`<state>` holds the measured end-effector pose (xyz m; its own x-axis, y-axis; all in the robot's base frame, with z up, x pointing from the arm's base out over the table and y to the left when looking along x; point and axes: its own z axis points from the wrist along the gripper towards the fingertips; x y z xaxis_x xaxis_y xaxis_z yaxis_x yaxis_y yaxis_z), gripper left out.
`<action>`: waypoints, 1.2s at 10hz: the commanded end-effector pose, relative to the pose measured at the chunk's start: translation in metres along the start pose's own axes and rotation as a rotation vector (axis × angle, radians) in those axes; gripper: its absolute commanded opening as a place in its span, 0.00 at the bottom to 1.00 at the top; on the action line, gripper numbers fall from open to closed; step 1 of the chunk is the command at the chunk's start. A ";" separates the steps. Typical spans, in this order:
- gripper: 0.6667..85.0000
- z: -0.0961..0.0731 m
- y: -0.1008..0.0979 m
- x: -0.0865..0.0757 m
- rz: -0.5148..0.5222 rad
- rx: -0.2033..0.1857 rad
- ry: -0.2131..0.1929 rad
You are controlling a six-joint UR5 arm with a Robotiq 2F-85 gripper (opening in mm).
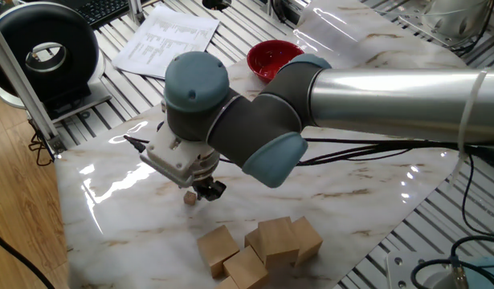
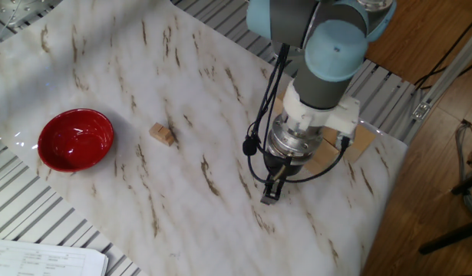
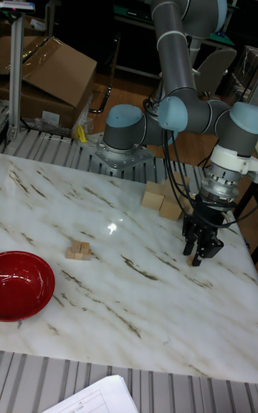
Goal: Stack the blocks into a pyramid shape
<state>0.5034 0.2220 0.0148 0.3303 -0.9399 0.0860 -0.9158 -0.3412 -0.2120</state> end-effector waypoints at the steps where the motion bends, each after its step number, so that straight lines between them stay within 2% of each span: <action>1: 0.48 0.007 -0.006 -0.010 0.032 0.018 -0.035; 3: 0.48 0.009 -0.005 -0.008 0.020 0.019 -0.010; 7: 0.25 0.003 -0.003 0.001 0.052 0.015 0.016; 8: 0.19 -0.001 -0.001 0.008 0.064 0.007 0.029; 10: 0.15 -0.018 0.004 0.021 0.078 -0.011 0.031; 11: 0.14 -0.032 0.006 0.036 0.096 -0.020 0.026; 12: 0.08 -0.044 0.009 0.051 0.136 -0.026 0.026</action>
<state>0.5044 0.1982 0.0341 0.2560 -0.9613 0.1020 -0.9388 -0.2724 -0.2108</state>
